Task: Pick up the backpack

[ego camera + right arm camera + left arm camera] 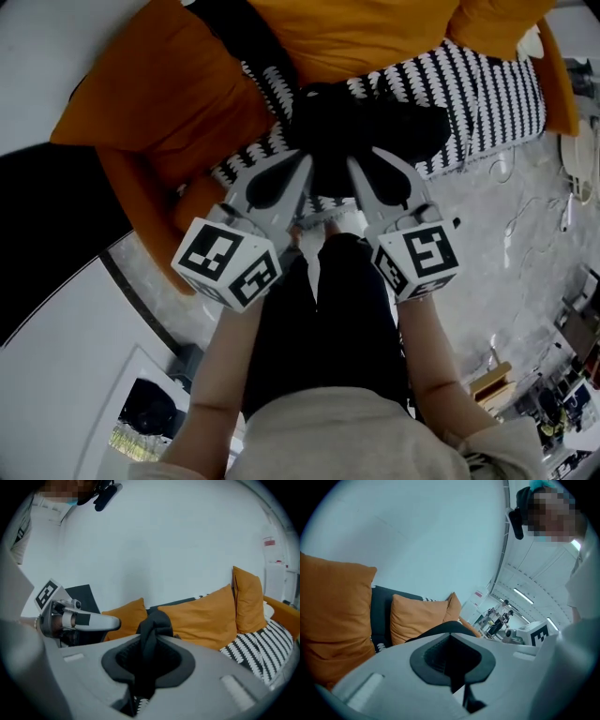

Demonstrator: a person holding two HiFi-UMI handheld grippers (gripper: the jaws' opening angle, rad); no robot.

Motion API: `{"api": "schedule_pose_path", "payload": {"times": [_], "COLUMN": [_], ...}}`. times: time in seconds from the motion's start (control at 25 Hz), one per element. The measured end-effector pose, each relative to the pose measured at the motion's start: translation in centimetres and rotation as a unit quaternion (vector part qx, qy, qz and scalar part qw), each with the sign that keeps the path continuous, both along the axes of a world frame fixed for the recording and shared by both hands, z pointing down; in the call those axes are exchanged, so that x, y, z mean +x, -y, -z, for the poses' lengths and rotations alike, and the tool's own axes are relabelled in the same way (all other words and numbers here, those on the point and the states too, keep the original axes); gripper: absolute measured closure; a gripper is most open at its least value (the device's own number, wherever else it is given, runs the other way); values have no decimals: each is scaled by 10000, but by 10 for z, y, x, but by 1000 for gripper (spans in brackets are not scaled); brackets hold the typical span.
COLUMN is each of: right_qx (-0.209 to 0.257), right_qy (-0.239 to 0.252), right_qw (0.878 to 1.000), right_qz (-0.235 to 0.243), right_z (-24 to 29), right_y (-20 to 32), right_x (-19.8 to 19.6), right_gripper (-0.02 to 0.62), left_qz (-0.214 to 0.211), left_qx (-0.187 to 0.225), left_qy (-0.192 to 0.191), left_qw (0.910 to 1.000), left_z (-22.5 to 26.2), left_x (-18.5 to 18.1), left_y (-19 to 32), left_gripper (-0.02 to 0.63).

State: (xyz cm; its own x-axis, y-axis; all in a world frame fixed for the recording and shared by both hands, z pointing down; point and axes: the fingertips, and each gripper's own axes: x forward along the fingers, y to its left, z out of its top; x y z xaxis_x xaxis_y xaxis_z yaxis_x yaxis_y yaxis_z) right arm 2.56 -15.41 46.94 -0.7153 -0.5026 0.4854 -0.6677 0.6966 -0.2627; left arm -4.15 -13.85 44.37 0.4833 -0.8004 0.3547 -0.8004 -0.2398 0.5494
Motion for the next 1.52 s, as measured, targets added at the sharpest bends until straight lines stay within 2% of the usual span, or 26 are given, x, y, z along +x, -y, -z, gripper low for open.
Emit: {"api": "schedule_pose_path", "payload": {"times": [0.28, 0.4, 0.56, 0.68, 0.92, 1.12, 1.52], "right_qx": [-4, 79, 207, 252, 424, 608, 1094], "right_qy": [229, 298, 394, 467, 728, 944, 1218], "right_qw": [9995, 9994, 9990, 9986, 9964, 9933, 9861], "right_qz": [-225, -174, 4, 36, -122, -256, -279], "right_z": [48, 71, 101, 120, 165, 200, 261], "right_y": [-3, -9, -18, -24, -29, -24, -17], "right_x": [12, 12, 6, 5, 9, 12, 17], "right_gripper": [534, 534, 534, 534, 534, 534, 534], "left_qz": [-60, -71, 64, 169, 254, 29, -165], "left_qx": [241, 368, 462, 573, 878, 1177, 1803], "left_qy": [175, 202, 277, 188, 246, 217, 656], "left_qw": [9995, 9991, 9985, 9980, 9955, 9928, 9813], "left_z": [43, 64, 87, 107, 148, 183, 241], "left_x": [5, 5, -1, -5, -7, 7, 14], "left_y": [-11, -15, -18, -20, -25, -23, -18], "left_gripper": [601, 601, 601, 601, 601, 601, 601]}}
